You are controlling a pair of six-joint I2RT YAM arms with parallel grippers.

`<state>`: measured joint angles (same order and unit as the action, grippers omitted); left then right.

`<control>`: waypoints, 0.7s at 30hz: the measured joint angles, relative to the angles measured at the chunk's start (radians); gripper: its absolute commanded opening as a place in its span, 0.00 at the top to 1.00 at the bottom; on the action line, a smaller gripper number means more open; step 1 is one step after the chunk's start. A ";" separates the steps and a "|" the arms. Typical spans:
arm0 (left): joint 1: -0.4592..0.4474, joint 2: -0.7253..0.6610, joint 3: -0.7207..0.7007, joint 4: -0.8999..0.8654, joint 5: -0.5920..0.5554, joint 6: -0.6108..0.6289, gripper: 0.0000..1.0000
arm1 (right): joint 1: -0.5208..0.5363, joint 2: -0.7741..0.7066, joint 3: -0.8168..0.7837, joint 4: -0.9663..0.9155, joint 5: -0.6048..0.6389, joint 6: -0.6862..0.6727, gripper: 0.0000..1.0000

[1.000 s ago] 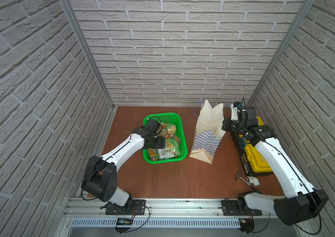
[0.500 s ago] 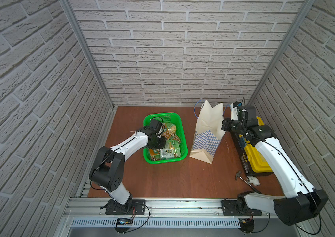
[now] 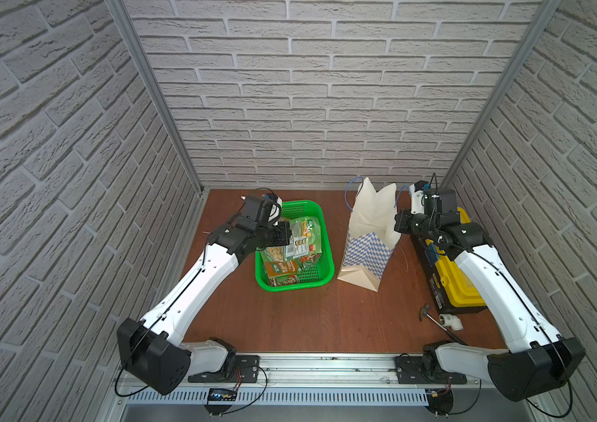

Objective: Place the condiment packets inside the bag
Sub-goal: Pick up the condiment packet from the storage box, then place the condiment packet in the paper bag.

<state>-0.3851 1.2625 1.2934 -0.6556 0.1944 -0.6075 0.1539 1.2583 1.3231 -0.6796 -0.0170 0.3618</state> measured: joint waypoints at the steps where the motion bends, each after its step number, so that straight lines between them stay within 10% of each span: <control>1: -0.018 -0.019 0.027 0.000 -0.011 -0.001 1.00 | 0.000 0.000 0.000 0.001 -0.003 0.000 0.96; 21: -0.390 0.088 0.406 0.077 -0.343 0.037 1.00 | 0.000 0.000 0.000 0.004 -0.032 0.010 0.97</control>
<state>-0.7750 1.3506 1.6997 -0.5789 -0.1486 -0.5709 0.1539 1.2583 1.3231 -0.6758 -0.0486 0.3721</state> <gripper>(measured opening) 0.084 0.074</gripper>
